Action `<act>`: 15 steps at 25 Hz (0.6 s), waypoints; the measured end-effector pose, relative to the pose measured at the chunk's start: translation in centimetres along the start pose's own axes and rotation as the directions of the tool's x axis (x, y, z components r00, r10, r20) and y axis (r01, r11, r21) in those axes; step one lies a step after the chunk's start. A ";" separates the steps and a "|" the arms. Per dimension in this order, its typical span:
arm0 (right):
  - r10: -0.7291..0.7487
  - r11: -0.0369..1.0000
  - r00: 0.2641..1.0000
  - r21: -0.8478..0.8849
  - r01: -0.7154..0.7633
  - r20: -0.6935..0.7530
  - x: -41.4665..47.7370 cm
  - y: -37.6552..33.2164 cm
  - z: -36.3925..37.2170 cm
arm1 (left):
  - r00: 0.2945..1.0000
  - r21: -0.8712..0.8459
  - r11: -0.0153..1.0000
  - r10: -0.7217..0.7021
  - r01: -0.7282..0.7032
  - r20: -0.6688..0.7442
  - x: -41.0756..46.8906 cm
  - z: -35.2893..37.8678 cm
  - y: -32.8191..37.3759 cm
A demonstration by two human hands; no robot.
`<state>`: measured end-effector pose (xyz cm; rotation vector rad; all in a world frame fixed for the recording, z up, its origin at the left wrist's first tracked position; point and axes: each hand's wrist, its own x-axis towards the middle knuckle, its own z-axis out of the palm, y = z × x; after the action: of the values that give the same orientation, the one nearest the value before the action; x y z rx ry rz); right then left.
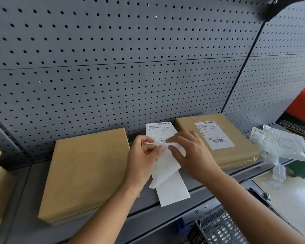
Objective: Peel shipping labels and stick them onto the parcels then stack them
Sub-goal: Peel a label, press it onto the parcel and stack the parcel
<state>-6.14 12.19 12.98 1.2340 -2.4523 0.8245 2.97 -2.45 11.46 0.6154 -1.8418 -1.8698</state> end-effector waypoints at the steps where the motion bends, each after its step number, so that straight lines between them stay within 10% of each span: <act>1: -0.021 1.000 0.999 0.012 0.020 0.046 0.4 -0.2 0.1 | 1.000 -0.009 1.000 0.014 -0.014 0.003 -0.1 -0.1 0.2; 15: 0.009 1.000 0.987 0.002 -0.010 0.158 2.0 -1.2 0.3 | 0.980 0.201 0.960 0.193 -0.197 0.039 -0.5 -1.8 -0.2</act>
<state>-6.35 10.11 14.13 1.3372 -2.5830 0.7598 4.38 -3.58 11.29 0.4641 -2.0434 -1.5789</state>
